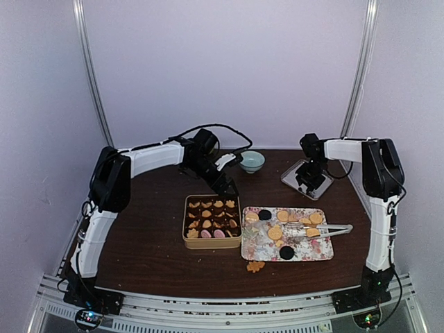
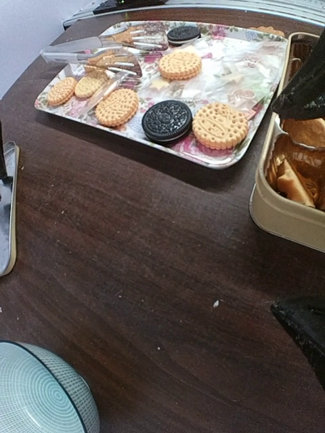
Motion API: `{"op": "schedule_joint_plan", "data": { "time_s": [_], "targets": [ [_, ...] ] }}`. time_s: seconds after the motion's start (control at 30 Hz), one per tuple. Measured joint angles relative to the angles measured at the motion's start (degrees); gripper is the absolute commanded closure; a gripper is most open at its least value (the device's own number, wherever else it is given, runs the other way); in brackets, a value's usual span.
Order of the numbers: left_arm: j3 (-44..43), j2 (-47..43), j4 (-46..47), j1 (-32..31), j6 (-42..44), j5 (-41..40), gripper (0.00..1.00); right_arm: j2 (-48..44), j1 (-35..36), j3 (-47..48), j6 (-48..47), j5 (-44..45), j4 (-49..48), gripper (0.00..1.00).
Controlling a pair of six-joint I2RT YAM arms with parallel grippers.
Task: Pack the cookies
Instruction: Move the box lid to the center of the board.
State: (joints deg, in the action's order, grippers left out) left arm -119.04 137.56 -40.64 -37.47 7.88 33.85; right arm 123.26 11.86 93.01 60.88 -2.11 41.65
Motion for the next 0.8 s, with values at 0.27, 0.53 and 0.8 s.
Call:
{"op": "schedule_joint_plan", "data": {
  "time_s": [0.27, 0.53, 0.8],
  "targets": [
    [1.4, -1.9, -0.4, 1.8, 0.9, 1.1, 0.07, 2.6, 1.0, 4.3, -0.9, 0.4, 3.4, 0.64],
    [4.7, -6.2, -0.9, 2.8, 1.3, 1.0, 0.07, 1.0, 6.1, 0.8, -2.6, 2.2, 1.8, 0.64],
    [9.6, -9.7, -1.0, 4.1, 1.8, 0.9, 0.07, 0.0, 12.8, -0.8, -4.1, 1.0, -0.3, 0.63]
  ]
}}
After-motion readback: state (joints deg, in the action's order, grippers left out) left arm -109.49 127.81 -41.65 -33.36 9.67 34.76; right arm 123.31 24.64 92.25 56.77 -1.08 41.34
